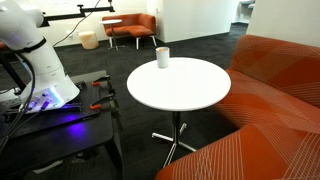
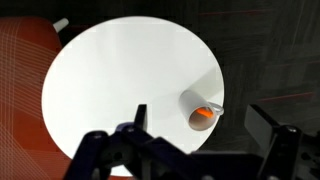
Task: Put the orange marker from the white cup on the table
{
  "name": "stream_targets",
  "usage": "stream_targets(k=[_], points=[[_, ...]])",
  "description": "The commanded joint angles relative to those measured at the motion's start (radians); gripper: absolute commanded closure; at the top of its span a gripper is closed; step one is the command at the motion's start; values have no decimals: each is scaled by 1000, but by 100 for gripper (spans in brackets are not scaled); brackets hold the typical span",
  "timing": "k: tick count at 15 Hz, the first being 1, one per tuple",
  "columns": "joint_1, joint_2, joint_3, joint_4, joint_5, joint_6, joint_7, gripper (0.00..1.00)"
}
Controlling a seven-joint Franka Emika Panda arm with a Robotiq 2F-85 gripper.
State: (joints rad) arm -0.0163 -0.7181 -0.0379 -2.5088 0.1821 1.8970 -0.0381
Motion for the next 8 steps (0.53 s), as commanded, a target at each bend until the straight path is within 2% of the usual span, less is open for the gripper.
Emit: stream_targets(k=[1, 8], points=[[32, 61, -36, 3, -16, 116, -142, 0], [148, 172, -157, 14, 84, 232, -514, 0]])
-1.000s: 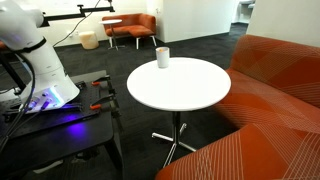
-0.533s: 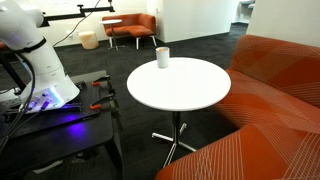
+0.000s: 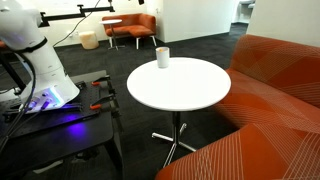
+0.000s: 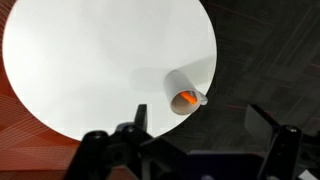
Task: Put the orange marker from the white cup on the table
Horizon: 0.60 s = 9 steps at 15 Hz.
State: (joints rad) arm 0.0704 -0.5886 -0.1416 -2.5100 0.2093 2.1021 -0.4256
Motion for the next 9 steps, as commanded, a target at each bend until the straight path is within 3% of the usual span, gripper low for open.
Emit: stream_targets(k=[1, 5, 9], points=[[80, 53, -71, 17, 85, 23, -179, 0], [129, 94, -121, 27, 217, -6, -400, 0], [114, 129, -104, 28, 269, 11, -535, 0]])
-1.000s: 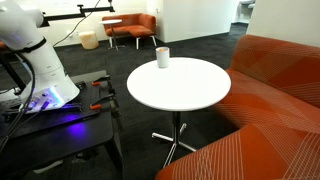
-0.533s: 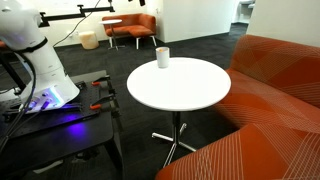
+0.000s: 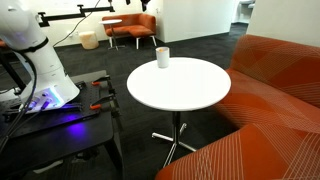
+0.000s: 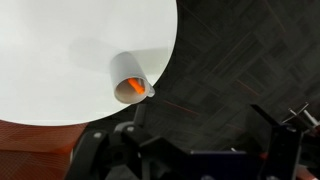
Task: Put the orange marker from the white cup on the table
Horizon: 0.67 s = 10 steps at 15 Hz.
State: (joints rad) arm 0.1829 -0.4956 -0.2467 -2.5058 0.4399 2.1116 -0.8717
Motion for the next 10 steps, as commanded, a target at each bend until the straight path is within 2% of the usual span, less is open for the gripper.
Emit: stream_targets(k=[1, 8, 9, 10], points=[[0, 46, 1, 27, 43, 4, -130, 0], [-8, 124, -2, 63, 93, 13, -428, 0], [-37, 89, 29, 33, 71, -2, -365, 0], [-40, 97, 32, 35, 75, -1, -375, 0]])
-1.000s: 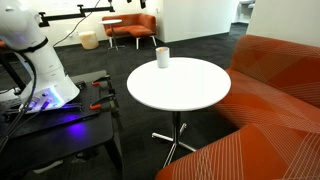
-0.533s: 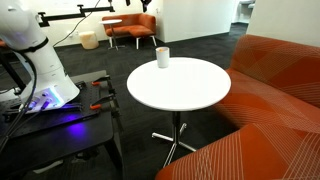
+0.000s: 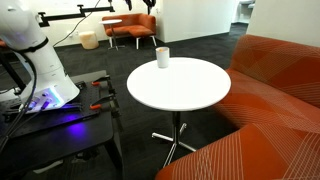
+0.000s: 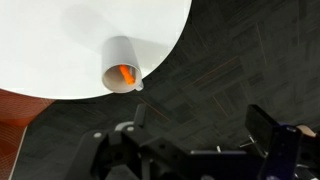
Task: Put the orange marker from the white cup on the table
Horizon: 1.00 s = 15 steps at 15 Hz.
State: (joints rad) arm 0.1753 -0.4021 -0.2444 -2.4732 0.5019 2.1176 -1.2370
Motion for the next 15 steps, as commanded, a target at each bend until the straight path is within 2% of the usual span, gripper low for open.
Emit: stream_targets(k=[1, 5, 7, 11, 15], points=[[-36, 6, 32, 2, 12, -7, -9, 0], [-43, 3, 41, -3, 12, 5, -5, 0], [-25, -2, 27, -13, 70, 4, -66, 0], [-9, 5, 1, -20, 246, -72, -307, 0], [-49, 48, 2, -12, 341, -185, -558, 0]])
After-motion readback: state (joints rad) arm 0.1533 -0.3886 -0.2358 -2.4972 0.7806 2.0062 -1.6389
